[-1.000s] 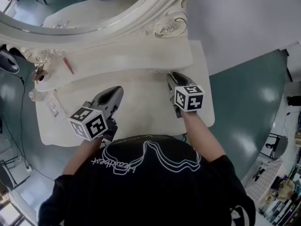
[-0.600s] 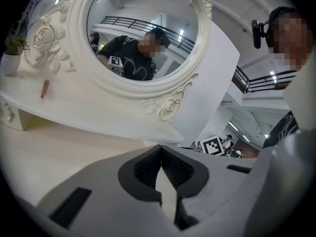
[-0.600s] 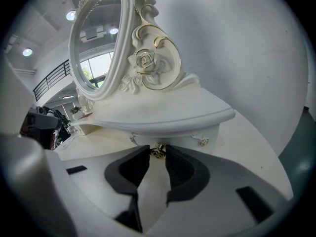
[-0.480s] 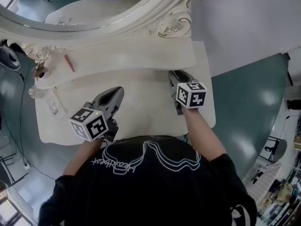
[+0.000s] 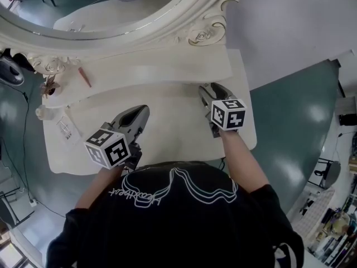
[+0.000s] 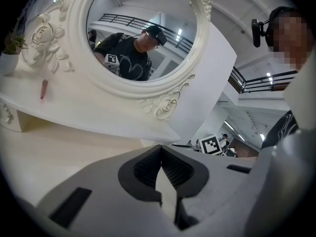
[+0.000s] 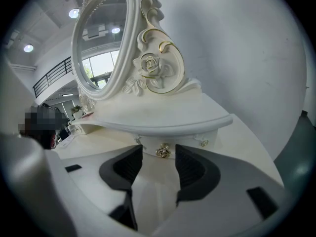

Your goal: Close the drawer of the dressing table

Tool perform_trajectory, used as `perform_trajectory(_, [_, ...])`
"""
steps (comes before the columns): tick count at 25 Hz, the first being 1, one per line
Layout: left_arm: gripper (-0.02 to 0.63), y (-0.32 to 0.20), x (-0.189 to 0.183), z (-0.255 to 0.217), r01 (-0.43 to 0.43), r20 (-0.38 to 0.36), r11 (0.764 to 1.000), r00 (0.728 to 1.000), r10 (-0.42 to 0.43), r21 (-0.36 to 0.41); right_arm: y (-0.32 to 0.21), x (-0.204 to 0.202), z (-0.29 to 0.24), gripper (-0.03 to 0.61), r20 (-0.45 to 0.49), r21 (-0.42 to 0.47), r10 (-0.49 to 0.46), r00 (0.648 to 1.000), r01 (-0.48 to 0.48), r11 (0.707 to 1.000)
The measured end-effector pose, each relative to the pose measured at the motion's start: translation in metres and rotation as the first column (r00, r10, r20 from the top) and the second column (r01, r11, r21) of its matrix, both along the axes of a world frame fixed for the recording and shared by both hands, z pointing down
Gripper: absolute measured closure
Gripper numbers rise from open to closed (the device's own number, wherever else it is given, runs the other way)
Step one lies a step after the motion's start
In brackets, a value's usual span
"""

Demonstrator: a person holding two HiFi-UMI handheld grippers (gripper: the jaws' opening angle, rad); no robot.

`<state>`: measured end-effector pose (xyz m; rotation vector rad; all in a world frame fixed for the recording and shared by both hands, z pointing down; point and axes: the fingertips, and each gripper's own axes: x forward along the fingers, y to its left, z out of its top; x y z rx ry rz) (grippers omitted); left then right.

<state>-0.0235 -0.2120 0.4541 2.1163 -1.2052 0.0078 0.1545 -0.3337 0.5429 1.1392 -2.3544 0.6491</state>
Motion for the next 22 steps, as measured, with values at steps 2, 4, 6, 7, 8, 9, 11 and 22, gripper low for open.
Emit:
perform_trajectory(2, [0.609, 0.002, 0.000, -0.005, -0.014, -0.003, 1.000, 1.000, 0.014, 0.005, 0.010, 0.001, -0.006, 0.373, 0.000, 0.004, -0.009, 1.000, 0.009, 1.000])
perform_trajectory(4, [0.609, 0.004, -0.004, -0.008, -0.024, -0.003, 1.000, 1.000, 0.024, 0.003, 0.022, -0.003, -0.016, 0.365, 0.008, 0.026, -0.034, 0.999, 0.034, 0.999])
perform_trajectory(6, [0.609, 0.004, -0.006, -0.011, -0.036, 0.003, 0.999, 0.999, 0.036, -0.001, 0.035, -0.008, -0.032, 0.365, 0.031, 0.052, -0.065, 0.997, 0.063, 0.997])
perform_trajectory(7, [0.609, 0.003, -0.006, -0.014, -0.044, 0.006, 0.999, 0.999, 0.044, 0.002, 0.042, -0.011, -0.041, 0.373, 0.053, 0.062, -0.080, 0.995, 0.076, 0.995])
perform_trajectory(8, [0.610, 0.002, -0.005, -0.017, -0.054, 0.007, 0.998, 0.998, 0.054, 0.009, 0.050, -0.013, -0.050, 0.385, 0.080, 0.071, -0.093, 0.992, 0.088, 0.994])
perform_trajectory(9, [0.611, 0.002, -0.003, -0.021, -0.066, 0.007, 0.998, 0.998, 0.066, 0.018, 0.057, -0.016, -0.060, 0.399, 0.108, 0.081, -0.106, 0.989, 0.097, 0.992])
perform_trajectory(11, [0.609, 0.001, 0.003, -0.029, -0.090, 0.004, 0.995, 0.996, 0.090, 0.039, 0.071, -0.021, -0.077, 0.431, 0.156, 0.103, -0.127, 0.980, 0.111, 0.988])
perform_trajectory(22, [0.609, 0.033, 0.029, -0.065, -0.213, -0.005, 0.966, 0.976, 0.217, 0.146, 0.132, -0.034, -0.151, 0.575, 0.328, 0.231, -0.165, 0.930, 0.090, 0.969])
